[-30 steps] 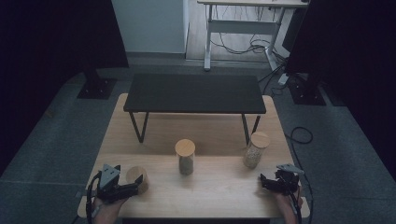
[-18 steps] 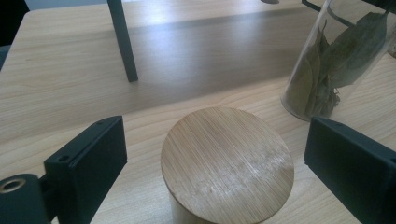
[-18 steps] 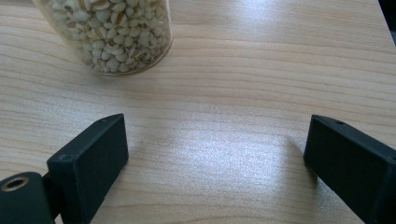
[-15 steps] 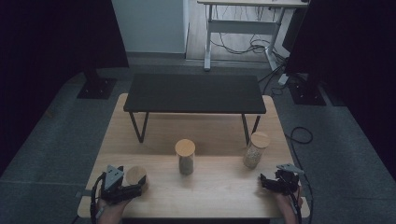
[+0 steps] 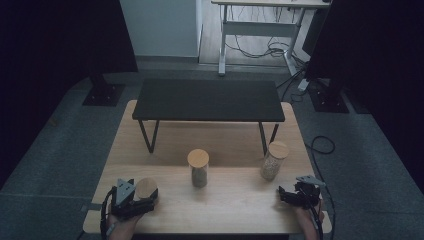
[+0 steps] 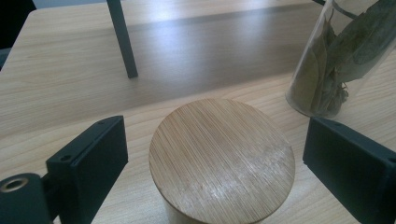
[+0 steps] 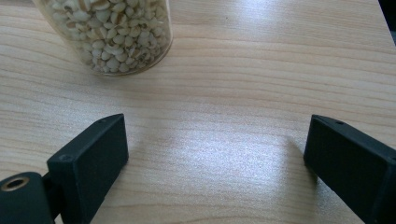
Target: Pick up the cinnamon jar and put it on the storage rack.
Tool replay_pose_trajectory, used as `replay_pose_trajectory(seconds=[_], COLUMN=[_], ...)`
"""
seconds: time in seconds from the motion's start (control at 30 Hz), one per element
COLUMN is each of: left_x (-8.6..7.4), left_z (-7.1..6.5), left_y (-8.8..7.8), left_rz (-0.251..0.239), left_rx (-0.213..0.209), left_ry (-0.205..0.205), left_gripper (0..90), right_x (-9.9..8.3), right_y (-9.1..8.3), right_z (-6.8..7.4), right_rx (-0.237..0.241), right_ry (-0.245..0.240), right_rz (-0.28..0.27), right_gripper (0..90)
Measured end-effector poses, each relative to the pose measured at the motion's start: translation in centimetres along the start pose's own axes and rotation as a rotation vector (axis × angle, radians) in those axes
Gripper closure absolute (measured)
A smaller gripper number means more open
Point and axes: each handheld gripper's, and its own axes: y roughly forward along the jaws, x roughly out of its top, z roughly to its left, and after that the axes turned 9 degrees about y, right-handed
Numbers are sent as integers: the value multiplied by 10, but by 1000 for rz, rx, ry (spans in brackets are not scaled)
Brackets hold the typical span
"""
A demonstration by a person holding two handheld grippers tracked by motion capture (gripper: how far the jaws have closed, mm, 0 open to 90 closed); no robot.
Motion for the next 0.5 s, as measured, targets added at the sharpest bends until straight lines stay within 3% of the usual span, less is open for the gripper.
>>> replay_pose_trajectory(seconds=[0.5], left_x=[-6], left_z=[-5], left_y=[5], left_rz=[6], left_rx=[24], left_ry=[5], left_gripper=[72], right_x=[0], right_y=[0], right_z=[0], right_rx=[0], right_ry=[0], right_rz=[0], right_gripper=[57])
